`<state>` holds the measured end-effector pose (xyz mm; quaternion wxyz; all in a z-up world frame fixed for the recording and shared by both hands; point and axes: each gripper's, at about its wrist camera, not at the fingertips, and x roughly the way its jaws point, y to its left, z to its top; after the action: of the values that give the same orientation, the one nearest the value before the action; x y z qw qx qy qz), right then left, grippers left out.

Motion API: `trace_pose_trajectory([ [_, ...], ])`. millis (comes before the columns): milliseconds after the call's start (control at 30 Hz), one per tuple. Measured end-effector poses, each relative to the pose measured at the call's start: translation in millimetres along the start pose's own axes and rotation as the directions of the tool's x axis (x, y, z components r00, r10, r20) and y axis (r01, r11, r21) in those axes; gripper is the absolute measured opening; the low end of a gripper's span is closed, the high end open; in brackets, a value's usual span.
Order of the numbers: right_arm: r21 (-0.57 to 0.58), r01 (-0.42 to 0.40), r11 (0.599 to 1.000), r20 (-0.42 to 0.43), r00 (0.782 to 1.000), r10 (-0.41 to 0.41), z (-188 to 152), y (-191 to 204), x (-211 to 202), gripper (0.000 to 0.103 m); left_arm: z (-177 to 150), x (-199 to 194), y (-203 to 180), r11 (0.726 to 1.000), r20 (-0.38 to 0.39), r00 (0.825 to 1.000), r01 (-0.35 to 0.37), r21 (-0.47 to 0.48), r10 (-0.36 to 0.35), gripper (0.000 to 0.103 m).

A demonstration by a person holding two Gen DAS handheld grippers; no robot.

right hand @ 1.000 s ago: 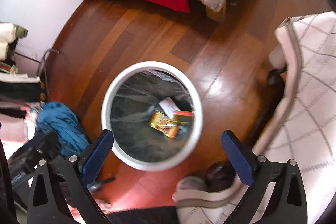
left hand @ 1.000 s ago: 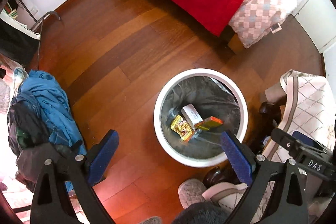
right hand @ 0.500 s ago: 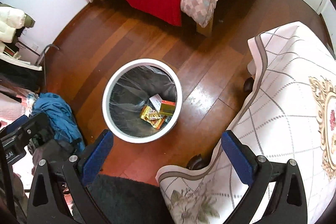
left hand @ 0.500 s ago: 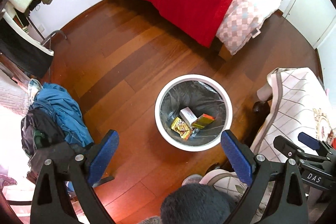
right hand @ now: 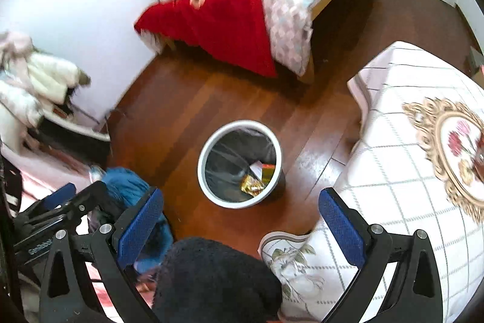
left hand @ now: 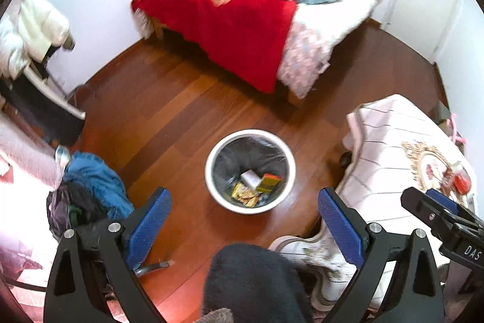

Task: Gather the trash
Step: 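Move both tools back over the table, then grasp the chocolate wrapper with the left tool while the right tool grasps the white carton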

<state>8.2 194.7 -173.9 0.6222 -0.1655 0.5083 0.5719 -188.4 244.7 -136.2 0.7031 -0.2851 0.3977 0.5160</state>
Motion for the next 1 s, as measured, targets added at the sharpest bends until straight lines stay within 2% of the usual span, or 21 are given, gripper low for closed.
trace_pose_trajectory([
  [167, 0.097, 0.012, 0.995, 0.053, 0.998, -0.017, -23, -56, -52, 0.103, -9, -6, -65, 0.995, 0.024, 0.999, 0.042, 0.089, -0.044, 0.099],
  [267, 0.172, 0.057, 0.983, 0.061, 0.996, -0.068, -42, -107, -81, 0.103, -21, 8, -126, 0.981, -0.022, 0.993, 0.119, 0.153, -0.117, 0.099],
  [367, 0.240, 0.149, 0.959, 0.052, 0.985, -0.166, -59, -166, -109, 0.103, -36, 22, -190, 0.955, -0.079, 0.979, 0.199, 0.220, -0.186, 0.099],
  [467, 0.306, 0.263, 0.915, 0.019, 0.959, -0.282, -73, -232, -133, 0.103, -52, 34, -264, 0.914, -0.127, 0.964, 0.263, 0.310, -0.234, 0.099],
  [567, 0.387, 0.355, 0.851, -0.019, 0.926, -0.378, -84, -303, -154, 0.103, -60, 46, -333, 0.876, -0.178, 0.949, 0.311, 0.369, -0.261, 0.099],
  [733, 0.470, 0.472, 0.746, -0.088, 0.866, -0.493, -91, -417, -179, 0.103, -60, 81, -430, 0.827, -0.247, 0.938, 0.333, 0.453, -0.242, 0.099],
  [833, 0.494, 0.507, 0.706, -0.134, 0.847, -0.515, -89, -470, -181, 0.102, -64, 99, -471, 0.805, -0.276, 0.935, 0.337, 0.488, -0.224, 0.098],
  [867, 0.497, 0.510, 0.702, -0.140, 0.846, -0.515, -87, -484, -180, 0.099, -62, 105, -483, 0.793, -0.276, 0.936, 0.335, 0.508, -0.218, 0.098],
  [900, 0.493, 0.522, 0.696, -0.153, 0.839, -0.522, -84, -499, -178, 0.089, -62, 111, -495, 0.778, -0.271, 0.938, 0.333, 0.533, -0.216, 0.098],
  [933, 0.488, 0.532, 0.692, -0.163, 0.834, -0.527, -83, -509, -178, 0.086, -62, 116, -508, 0.764, -0.262, 0.942, 0.325, 0.558, -0.209, 0.098],
  [1000, 0.461, 0.559, 0.690, -0.186, 0.821, -0.540, -73, -527, -170, 0.086, -62, 128, -524, 0.743, -0.260, 0.945, 0.317, 0.590, -0.197, 0.098],
])
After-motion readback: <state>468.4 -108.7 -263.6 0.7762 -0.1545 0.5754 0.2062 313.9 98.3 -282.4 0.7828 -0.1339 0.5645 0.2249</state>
